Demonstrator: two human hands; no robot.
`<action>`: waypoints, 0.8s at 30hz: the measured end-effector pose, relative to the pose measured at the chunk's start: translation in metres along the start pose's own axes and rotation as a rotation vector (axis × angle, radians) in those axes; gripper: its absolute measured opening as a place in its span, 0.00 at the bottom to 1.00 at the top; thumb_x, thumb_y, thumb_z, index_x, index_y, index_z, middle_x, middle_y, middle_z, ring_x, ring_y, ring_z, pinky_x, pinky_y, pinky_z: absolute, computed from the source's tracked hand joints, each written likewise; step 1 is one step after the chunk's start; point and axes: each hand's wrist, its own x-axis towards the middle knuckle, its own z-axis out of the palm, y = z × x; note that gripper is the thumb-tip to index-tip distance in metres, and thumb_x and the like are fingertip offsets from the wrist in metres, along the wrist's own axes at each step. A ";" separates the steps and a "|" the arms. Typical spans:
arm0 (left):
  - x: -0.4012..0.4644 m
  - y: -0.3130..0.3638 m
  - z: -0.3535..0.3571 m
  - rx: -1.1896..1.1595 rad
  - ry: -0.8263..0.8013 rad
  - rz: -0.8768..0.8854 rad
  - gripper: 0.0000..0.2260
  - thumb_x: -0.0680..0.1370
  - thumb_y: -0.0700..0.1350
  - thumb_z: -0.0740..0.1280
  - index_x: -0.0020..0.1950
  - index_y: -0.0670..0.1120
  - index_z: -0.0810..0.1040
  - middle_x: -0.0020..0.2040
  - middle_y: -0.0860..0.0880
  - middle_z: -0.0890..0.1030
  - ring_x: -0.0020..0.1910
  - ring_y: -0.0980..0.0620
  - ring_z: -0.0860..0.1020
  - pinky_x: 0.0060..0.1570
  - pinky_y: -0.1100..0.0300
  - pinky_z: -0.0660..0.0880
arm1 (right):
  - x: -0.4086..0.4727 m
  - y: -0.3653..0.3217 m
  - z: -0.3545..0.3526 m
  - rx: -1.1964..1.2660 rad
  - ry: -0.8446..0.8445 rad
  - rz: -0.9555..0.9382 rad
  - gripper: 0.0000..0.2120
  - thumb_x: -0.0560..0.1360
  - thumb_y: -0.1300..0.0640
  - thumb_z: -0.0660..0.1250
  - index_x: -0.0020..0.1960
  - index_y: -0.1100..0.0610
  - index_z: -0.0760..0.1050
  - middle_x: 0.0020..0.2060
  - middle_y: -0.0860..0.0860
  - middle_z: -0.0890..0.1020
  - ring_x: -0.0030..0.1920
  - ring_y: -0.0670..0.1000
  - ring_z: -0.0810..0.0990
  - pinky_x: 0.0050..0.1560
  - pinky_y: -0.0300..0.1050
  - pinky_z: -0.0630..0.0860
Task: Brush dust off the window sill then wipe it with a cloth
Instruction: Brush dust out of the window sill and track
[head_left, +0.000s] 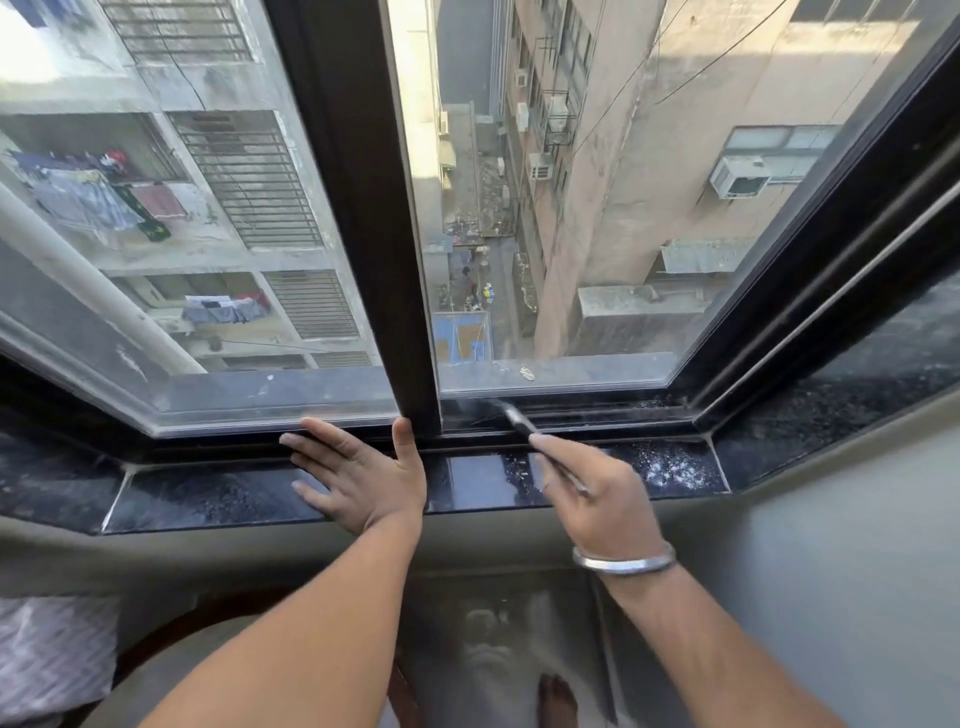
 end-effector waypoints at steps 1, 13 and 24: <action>0.000 0.000 0.001 0.000 0.002 0.002 0.46 0.76 0.74 0.43 0.80 0.42 0.37 0.80 0.33 0.47 0.77 0.34 0.57 0.71 0.33 0.52 | -0.001 0.014 -0.017 -0.032 0.043 0.055 0.12 0.74 0.58 0.70 0.56 0.55 0.82 0.48 0.50 0.87 0.46 0.48 0.86 0.47 0.44 0.81; 0.000 0.000 0.002 -0.019 0.015 0.006 0.45 0.77 0.73 0.45 0.80 0.41 0.39 0.80 0.33 0.48 0.77 0.33 0.57 0.71 0.32 0.53 | -0.029 0.008 -0.061 -0.263 0.209 0.056 0.12 0.72 0.62 0.67 0.54 0.57 0.83 0.57 0.56 0.84 0.58 0.50 0.82 0.59 0.41 0.76; -0.001 0.002 -0.002 -0.034 0.011 0.007 0.45 0.76 0.73 0.44 0.80 0.41 0.39 0.80 0.32 0.48 0.77 0.33 0.57 0.71 0.32 0.52 | 0.023 -0.044 0.023 0.107 -0.213 -0.160 0.09 0.63 0.66 0.69 0.42 0.59 0.82 0.46 0.53 0.87 0.45 0.52 0.85 0.46 0.48 0.81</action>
